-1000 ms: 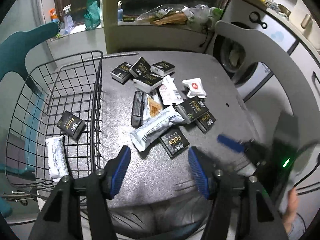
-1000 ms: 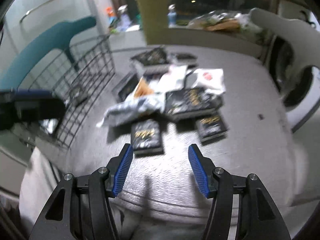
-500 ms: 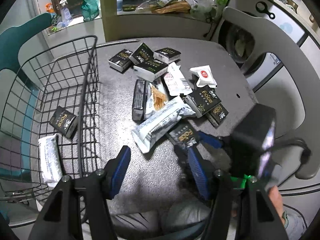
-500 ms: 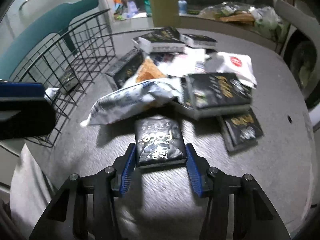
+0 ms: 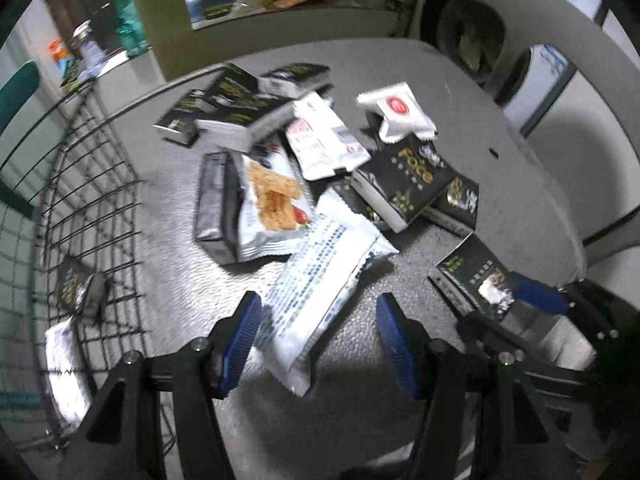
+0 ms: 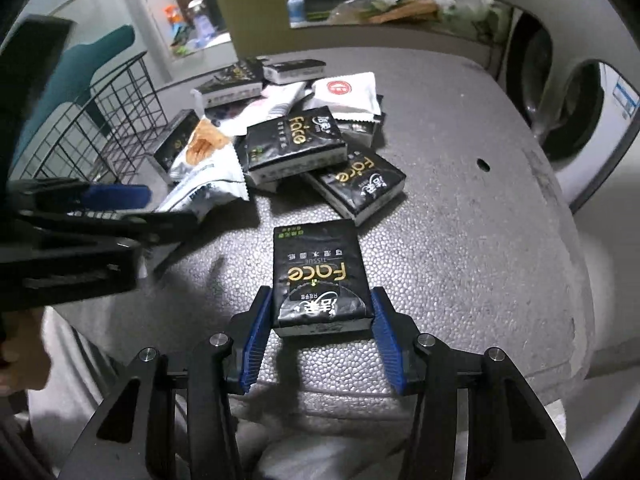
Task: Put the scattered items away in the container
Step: 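Grasp a white snack wrapper with the left gripper while the right grasps a black Face pack, then carry both items into the wire basket and release them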
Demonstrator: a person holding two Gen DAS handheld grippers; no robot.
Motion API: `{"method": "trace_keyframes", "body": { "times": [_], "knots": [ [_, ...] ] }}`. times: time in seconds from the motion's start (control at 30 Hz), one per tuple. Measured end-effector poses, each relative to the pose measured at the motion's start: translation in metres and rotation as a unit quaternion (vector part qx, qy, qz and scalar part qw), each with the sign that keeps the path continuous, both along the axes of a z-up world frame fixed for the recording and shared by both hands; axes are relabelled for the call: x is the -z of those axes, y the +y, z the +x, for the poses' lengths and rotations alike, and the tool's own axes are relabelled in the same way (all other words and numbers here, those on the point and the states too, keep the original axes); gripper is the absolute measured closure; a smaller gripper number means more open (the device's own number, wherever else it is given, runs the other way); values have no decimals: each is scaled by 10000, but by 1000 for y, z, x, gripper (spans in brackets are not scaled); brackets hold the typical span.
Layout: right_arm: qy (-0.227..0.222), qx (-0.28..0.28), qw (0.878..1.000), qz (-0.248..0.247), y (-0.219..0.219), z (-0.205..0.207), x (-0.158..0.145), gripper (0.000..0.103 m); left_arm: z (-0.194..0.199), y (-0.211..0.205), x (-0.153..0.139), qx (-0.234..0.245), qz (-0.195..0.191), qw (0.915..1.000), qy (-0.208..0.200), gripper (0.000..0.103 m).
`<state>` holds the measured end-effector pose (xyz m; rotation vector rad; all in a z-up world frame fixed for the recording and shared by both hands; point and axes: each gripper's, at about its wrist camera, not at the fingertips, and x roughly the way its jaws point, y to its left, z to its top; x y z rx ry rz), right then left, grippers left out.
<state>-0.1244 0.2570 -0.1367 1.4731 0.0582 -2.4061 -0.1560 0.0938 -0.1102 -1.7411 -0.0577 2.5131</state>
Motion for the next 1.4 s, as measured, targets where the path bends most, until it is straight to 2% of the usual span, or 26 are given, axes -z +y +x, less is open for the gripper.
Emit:
{"method": "trace_keyframes", "body": {
  "times": [0.27,0.33,0.37,0.5,0.73,0.87,0.9,0.97,1.03,1.23,1.4],
  "knots": [
    [-74,35,9998,-165,0,3,6,54,-9,-10,26,-95,-22,9997,-225,38],
    [-7,68,9998,-209,0,3,6,54,-8,-11,27,-96,7,9997,-241,44],
    [51,83,9997,-223,0,2,5,54,-7,-11,26,-95,9,9997,-237,51],
    [213,90,9997,-110,-6,-2,4,47,-3,-12,25,-68,102,9996,-270,53],
    [224,102,9997,64,-17,-14,12,46,-5,-8,27,4,-119,9998,-166,51],
    [221,62,9997,121,-18,-15,13,46,-12,-7,27,8,-71,9999,-149,50],
    [213,51,9997,118,-17,-15,13,46,-13,-7,27,18,-70,9999,-135,50],
    [201,60,9997,89,-15,-14,13,54,-15,-7,27,35,-55,9999,-135,53],
    [169,66,9998,39,-14,-14,12,55,-17,-8,26,38,-38,9999,-151,57],
    [293,53,9995,-106,-17,-6,-6,55,-10,-12,11,-4,44,10000,-23,59],
    [593,76,9974,-394,-22,4,-44,55,4,-19,-26,-56,259,9993,271,59]
  ]
}}
